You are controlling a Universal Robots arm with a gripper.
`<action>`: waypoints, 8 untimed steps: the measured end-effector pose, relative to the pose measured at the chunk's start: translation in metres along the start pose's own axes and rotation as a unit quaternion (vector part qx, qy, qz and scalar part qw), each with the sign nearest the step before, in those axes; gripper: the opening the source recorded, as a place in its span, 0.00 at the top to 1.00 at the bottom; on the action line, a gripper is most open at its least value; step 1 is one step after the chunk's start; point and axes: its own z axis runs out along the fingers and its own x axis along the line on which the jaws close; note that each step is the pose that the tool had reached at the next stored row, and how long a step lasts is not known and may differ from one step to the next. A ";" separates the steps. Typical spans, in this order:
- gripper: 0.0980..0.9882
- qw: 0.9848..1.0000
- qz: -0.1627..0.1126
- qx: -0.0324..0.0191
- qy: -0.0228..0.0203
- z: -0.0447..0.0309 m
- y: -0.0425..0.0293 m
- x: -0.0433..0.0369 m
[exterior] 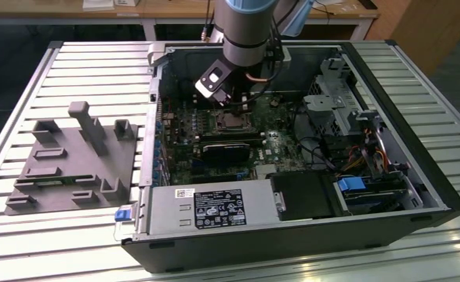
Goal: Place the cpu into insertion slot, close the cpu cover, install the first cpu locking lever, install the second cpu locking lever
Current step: 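Close the cpu cover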
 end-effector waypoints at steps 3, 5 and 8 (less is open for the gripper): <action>0.99 1.000 0.000 -0.002 0.000 -0.0004 -0.0058 -0.0013; 0.99 1.000 0.000 -0.003 0.000 -0.0006 -0.0106 -0.0019; 0.99 1.000 -0.001 -0.005 0.000 -0.0010 -0.0181 -0.0024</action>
